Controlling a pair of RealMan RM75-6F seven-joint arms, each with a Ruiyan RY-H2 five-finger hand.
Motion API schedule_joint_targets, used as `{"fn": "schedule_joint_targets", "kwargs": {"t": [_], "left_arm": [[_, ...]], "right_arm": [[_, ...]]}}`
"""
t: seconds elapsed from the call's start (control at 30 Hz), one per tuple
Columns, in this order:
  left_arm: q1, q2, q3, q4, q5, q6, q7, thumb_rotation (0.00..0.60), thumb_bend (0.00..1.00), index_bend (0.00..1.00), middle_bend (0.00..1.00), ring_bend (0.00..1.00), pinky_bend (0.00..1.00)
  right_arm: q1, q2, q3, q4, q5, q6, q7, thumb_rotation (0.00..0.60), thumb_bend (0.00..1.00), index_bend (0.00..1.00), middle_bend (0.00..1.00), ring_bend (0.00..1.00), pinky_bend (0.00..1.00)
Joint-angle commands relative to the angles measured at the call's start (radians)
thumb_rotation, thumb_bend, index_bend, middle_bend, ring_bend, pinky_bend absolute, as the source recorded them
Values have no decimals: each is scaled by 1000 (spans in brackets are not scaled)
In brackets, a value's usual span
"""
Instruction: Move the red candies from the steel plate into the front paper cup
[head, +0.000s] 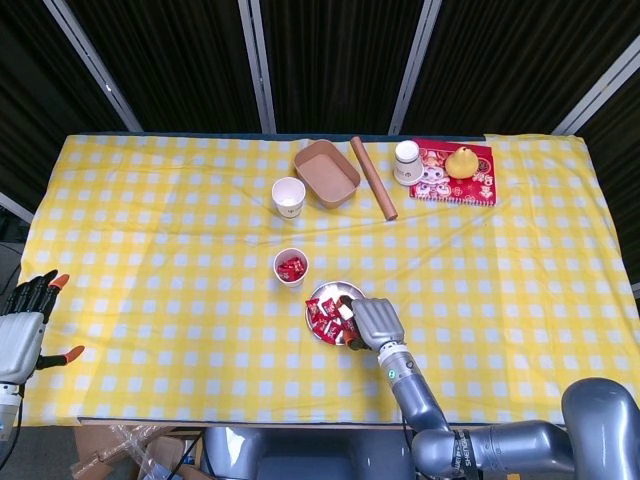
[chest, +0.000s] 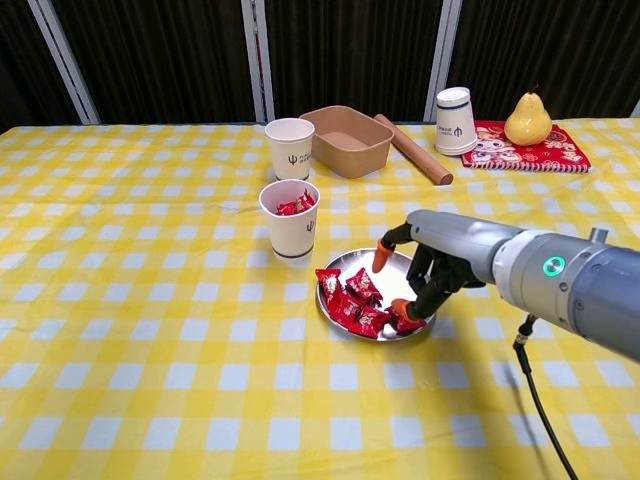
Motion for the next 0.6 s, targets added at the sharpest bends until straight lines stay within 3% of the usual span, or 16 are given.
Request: {"fn": "schedule_joint_targets", "kwargs": {"t": [0.03, 0.6], "left_arm": [[0, 0, 0, -1, 0, -1, 0, 600, 2, 39, 0, 0, 0], [0, 3, 0, -5, -5, -8, -4, 600, 2, 39, 0, 0, 0]], "right_arm": [[-8, -7, -7, 9, -1, -7, 2, 600, 459, 341, 823, 966, 912], [-43, -36, -13, 59, -19, -28, 3, 600, 446, 341, 823, 966, 912]]}}
